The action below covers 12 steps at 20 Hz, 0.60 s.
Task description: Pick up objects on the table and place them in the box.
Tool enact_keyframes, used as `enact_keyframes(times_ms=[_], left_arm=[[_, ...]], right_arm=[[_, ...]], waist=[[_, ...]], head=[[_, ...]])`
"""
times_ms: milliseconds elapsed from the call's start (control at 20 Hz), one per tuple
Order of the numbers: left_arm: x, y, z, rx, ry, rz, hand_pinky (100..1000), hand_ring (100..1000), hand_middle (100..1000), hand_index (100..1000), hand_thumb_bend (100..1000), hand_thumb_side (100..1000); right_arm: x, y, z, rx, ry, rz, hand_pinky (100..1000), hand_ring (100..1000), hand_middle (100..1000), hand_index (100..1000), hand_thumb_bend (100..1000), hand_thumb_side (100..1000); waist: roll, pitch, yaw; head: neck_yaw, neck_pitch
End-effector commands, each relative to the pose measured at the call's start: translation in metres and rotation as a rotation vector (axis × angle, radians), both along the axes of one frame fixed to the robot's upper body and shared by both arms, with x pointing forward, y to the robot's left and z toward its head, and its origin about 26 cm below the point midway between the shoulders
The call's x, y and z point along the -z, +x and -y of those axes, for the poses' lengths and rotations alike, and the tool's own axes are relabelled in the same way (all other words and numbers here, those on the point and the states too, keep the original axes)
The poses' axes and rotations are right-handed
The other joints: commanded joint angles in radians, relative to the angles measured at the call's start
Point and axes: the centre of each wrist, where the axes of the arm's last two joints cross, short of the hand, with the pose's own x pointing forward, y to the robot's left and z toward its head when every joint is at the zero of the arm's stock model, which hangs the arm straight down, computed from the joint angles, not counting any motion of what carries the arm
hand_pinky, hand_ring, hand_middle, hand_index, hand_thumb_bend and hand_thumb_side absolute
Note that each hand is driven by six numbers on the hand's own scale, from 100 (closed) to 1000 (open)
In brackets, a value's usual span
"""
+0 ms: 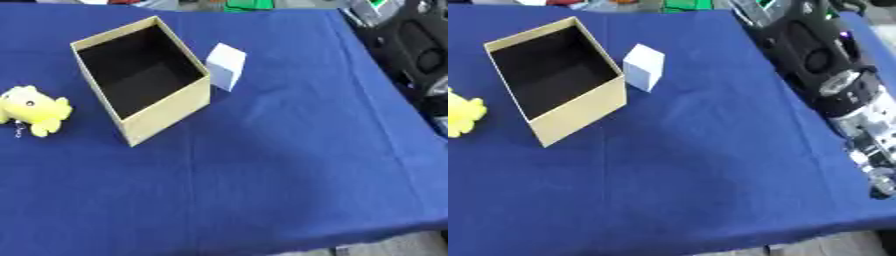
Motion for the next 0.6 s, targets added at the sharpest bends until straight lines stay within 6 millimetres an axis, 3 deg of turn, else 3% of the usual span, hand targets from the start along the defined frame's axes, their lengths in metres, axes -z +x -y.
enact_keyframes(times_ms=[50, 250, 300, 400, 600], left_arm=[[-0.01, -0.003, 0.002, 0.014, 0.013, 0.036, 599, 836, 726, 829, 588, 1000], [-0.012, -0.003, 0.003, 0.019, 0.011, 0.041, 598, 836, 726, 828, 588, 1000], [-0.012, -0.003, 0.003, 0.02, 0.01, 0.043, 598, 836, 726, 828, 588, 1000], [-0.013, -0.003, 0.003, 0.022, 0.01, 0.045, 598, 836, 726, 828, 588, 1000], [-0.014, -0.003, 0.004, 0.024, 0.007, 0.049, 597, 836, 726, 828, 588, 1000]], right_arm=[[-0.007, 0.004, -0.008, -0.014, -0.01, 0.01, 733, 792, 661, 750, 100, 105], [0.002, 0.012, -0.016, -0.032, -0.016, -0.036, 734, 795, 662, 753, 100, 145], [0.003, 0.014, -0.017, -0.035, -0.018, -0.046, 734, 795, 661, 753, 100, 108], [0.006, 0.016, -0.02, -0.044, -0.023, -0.064, 735, 796, 663, 755, 100, 163], [0.015, 0.019, -0.025, -0.063, -0.046, -0.11, 735, 798, 663, 754, 100, 175]], waist=[[0.004, -0.018, 0.004], [0.0, -0.012, 0.014], [-0.001, -0.011, 0.016], [-0.001, -0.01, 0.019], [-0.002, -0.008, 0.026]], head=[[-0.005, -0.008], [0.013, -0.011], [0.019, -0.011], [0.029, -0.011], [0.042, -0.009]])
